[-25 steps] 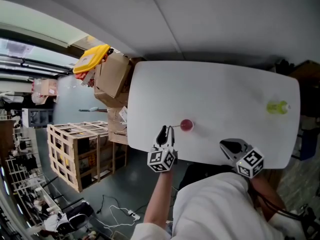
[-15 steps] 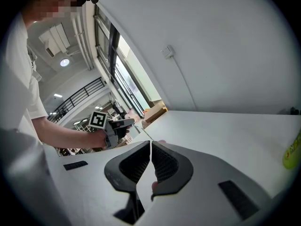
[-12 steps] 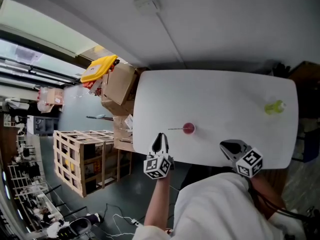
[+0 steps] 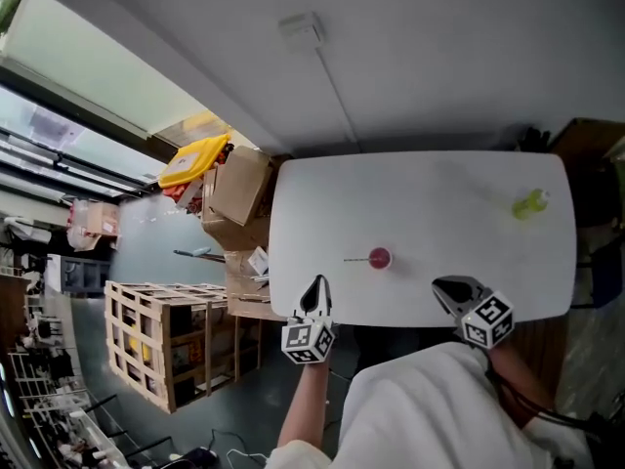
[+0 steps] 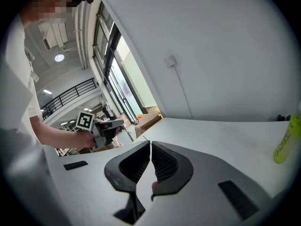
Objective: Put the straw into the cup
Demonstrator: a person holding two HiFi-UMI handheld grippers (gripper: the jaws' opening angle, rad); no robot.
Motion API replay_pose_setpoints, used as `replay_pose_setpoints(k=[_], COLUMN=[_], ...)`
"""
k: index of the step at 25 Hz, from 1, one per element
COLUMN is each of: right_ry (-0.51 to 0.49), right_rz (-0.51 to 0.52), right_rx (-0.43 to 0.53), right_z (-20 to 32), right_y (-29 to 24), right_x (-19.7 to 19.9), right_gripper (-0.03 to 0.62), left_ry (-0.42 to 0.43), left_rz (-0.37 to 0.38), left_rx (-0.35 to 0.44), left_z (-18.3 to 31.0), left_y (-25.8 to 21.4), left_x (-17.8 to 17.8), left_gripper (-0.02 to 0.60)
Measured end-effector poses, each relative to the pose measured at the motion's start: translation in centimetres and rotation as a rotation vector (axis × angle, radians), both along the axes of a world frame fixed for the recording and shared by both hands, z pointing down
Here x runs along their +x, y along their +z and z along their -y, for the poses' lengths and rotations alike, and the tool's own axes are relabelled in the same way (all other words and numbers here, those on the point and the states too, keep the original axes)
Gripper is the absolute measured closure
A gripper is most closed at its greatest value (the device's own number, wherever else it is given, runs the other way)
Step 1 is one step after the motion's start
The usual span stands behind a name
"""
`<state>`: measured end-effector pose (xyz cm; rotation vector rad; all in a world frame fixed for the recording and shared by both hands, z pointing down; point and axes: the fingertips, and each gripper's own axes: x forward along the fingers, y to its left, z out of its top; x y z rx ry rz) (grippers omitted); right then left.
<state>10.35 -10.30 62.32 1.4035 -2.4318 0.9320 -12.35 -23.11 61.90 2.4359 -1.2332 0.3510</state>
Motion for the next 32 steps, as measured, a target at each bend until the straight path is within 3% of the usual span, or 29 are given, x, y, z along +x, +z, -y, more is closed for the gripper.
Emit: replay_pose_setpoints(k=[17, 24, 32], right_ry=[0.327, 0.422, 0.423], right_rz=[-0.098, -0.114, -0.104], right_rx=[0.056, 0.069, 0.094], right_z=[-3.3, -6.1, -7.7], right_y=[-2.3, -2.4, -3.1], right_x=[-8.7, -11.2, -9.8], right_gripper=[0.559, 0.559, 0.559], left_ry=[0.436, 0.514, 0.46], left_rz=[-0.08, -0.107, -0.116], left_rx=[-0.029, -0.044, -0.051], left_z=[-5.3, -7.2, -8.1], left_y=[-3.2, -3.5, -3.5], left_x=[-6.1, -8.0, -8.7], left_gripper=[0.58, 0.58, 0.58])
